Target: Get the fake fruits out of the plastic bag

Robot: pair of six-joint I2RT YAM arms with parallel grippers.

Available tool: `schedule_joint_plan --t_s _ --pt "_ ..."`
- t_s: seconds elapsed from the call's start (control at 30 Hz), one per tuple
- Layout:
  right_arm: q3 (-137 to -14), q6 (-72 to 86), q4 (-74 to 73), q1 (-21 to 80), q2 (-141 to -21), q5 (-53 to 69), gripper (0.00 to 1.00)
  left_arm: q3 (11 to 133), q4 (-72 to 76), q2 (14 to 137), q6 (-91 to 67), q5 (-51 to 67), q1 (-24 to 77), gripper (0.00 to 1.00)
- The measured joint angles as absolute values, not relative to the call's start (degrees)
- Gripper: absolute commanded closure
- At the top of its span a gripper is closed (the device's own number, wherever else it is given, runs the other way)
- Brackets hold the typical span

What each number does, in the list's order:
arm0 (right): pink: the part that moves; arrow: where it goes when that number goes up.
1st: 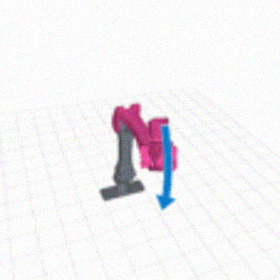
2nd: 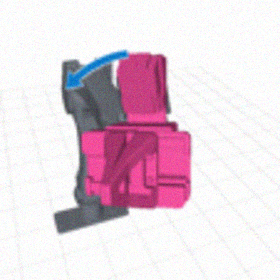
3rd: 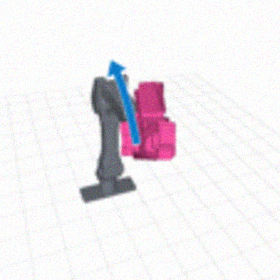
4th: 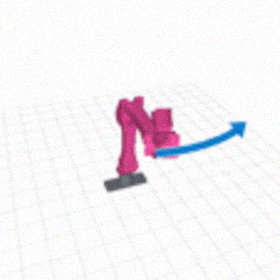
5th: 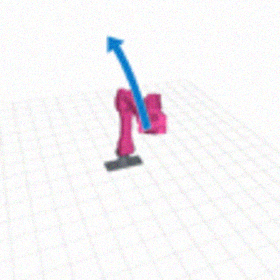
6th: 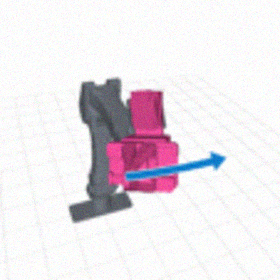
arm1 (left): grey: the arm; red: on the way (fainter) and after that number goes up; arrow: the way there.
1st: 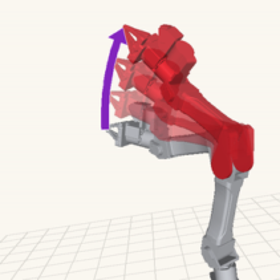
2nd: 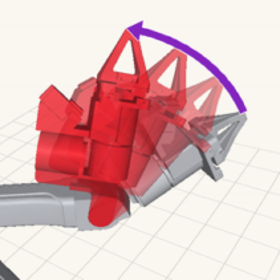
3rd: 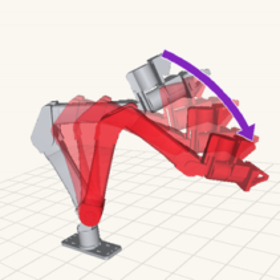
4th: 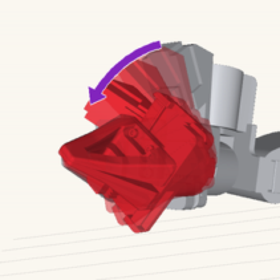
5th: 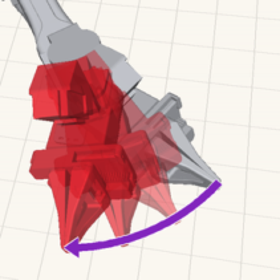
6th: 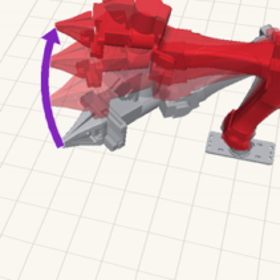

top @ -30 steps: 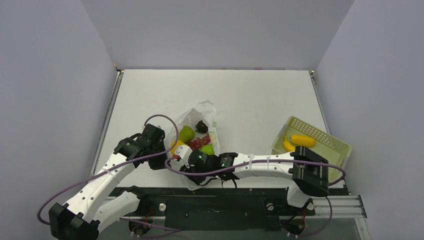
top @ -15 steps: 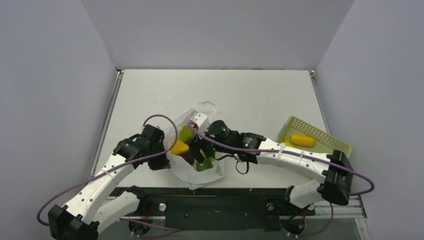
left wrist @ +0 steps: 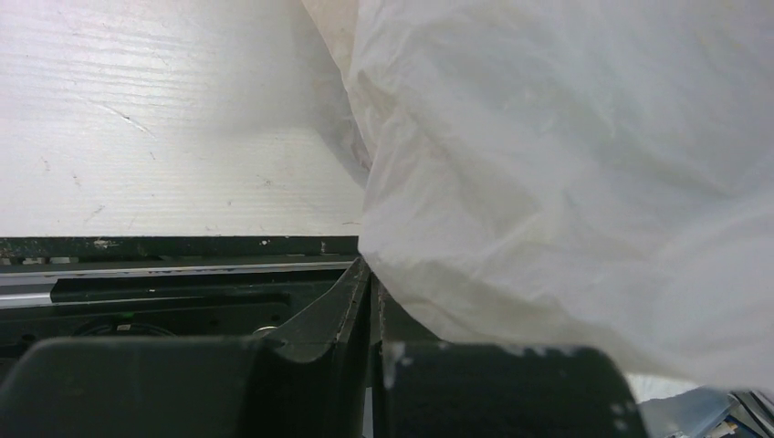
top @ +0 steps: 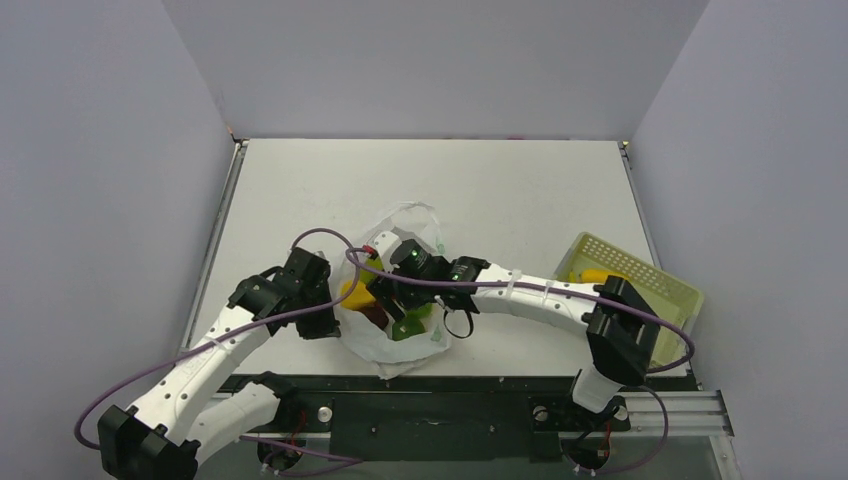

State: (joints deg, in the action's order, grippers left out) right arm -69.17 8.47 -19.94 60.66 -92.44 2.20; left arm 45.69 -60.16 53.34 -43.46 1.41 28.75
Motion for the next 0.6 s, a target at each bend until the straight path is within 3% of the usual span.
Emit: schedule_joint_plan --t_s 0.33,0.6 --pt "-71.7 1.7 -20.1 60.0 -100.9 -5.4 0.24 45.7 -59.3 53.0 -41.6 2.8 28.5 1.00" --pt "-68.9 -0.9 -21.2 59.1 -98.6 -7.5 0.23 45.7 -58.9 52.2 -41.2 3.6 28.4 1.00"
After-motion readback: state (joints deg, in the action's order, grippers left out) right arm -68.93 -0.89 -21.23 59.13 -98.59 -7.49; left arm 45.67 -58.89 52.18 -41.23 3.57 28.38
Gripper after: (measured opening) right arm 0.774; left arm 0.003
